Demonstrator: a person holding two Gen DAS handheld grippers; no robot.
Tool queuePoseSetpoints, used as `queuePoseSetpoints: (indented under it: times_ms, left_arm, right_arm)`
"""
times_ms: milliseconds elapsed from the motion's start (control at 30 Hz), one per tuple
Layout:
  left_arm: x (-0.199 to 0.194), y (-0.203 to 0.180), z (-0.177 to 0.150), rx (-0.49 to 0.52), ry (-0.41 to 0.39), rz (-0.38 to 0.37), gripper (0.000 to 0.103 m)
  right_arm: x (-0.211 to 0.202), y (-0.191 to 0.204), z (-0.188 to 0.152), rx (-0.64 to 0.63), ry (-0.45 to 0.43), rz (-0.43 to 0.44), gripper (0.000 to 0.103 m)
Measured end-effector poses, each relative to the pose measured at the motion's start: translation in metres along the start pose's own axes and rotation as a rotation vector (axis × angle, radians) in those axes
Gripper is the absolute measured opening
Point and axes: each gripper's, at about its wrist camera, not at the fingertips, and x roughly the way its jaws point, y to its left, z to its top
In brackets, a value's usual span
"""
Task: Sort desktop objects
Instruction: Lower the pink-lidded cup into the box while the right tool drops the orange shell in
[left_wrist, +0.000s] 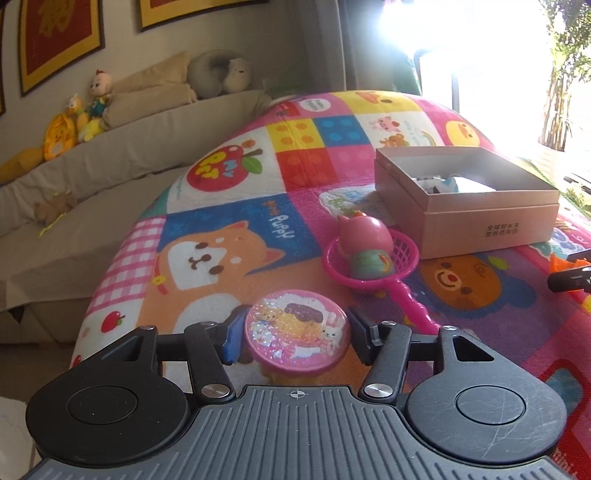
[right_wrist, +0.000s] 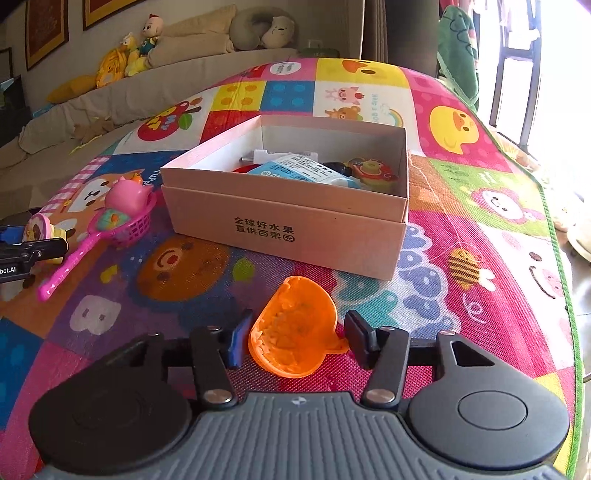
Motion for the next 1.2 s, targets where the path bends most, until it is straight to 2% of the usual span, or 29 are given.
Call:
queuePoseSetpoints:
  times_ms: [200,333,533,667,733,800,833,900,1033,1200]
  left_arm:
    - [-0.049,-0.02,0.027,0.037,-0.131,-0.09,0.062]
    - [-0.055,-0.045,0.06,0.068,-0.226,-0.149,0.062]
    - [-0.019,-0.076,0.117,0.079,-0.272,-0.232,0.062]
    - [0.023,-0.09,0.15,0.032,-0.265,-0.258,0.062]
    - [0.044,-0.095,0.159,0.022,-0.232,-0.281,0.068]
    - [0.055,-0.091,0.157,0.0,-0.195,-0.281,0.082]
    - [0.055,-0.087,0.152,-0.01,-0.184,-0.275,0.086]
    - [0.049,-0.075,0.135,-0.024,-0.18,-0.26,0.094]
    - [0.033,-0.052,0.09,-0.021,-0.138,-0.201,0.096]
    - [0.02,-0.028,0.041,-0.014,-0.046,-0.116,0.1]
  right_arm:
    - [-0.045,0.001,0.007,0.001,-0.027,0.07,0.053]
    - [-0.088,-0.001,0.028,-0.025,-0.119,0.08,0.053]
    - [-0.125,-0.014,0.075,-0.044,-0.264,0.05,0.053]
    - [-0.112,-0.03,0.106,-0.008,-0.294,0.035,0.053]
    - [-0.094,-0.041,0.123,0.036,-0.285,0.037,0.053]
    - [-0.075,-0.053,0.136,0.089,-0.253,0.069,0.057]
    - [-0.066,-0.06,0.14,0.123,-0.232,0.078,0.061]
    - [-0.058,-0.07,0.139,0.178,-0.223,0.087,0.062]
    - [-0.055,-0.077,0.122,0.201,-0.24,0.076,0.072]
    - [-0.042,-0.053,0.101,0.13,-0.21,0.04,0.072]
